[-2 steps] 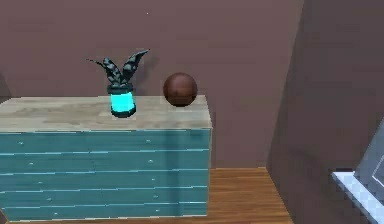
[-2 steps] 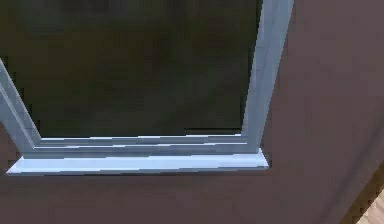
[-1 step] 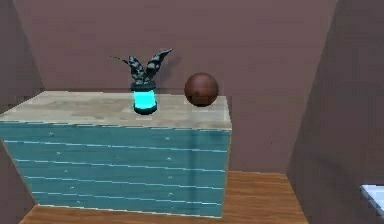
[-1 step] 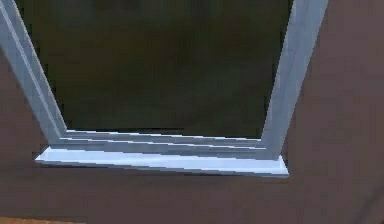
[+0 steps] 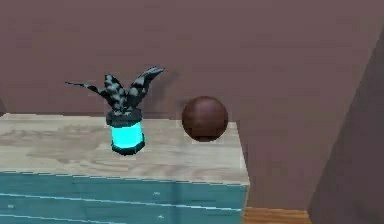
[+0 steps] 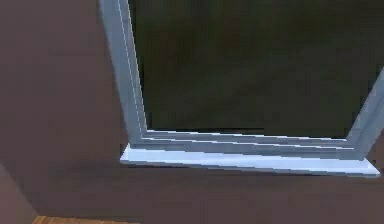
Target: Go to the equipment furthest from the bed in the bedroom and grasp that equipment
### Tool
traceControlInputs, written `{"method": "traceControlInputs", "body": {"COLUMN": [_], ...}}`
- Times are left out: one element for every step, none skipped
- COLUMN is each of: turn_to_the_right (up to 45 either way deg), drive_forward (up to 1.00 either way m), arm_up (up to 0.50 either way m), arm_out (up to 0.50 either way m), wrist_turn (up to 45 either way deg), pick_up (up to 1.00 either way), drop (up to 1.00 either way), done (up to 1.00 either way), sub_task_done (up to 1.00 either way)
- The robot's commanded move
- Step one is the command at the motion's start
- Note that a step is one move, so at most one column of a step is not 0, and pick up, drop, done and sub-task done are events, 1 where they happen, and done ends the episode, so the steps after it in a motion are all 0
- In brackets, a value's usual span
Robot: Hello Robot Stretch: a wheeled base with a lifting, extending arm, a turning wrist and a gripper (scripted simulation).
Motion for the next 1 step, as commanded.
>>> {"method": "traceControlInputs", "body": {"turn_to_the_right": [-45.0], "drive_forward": [0.0], "arm_up": [0.0], "arm_out": [0.0], "wrist_turn": [0.0], "pick_up": [0.0], "drop": [0.0], "done": [0.0], "sub_task_done": [0.0]}}
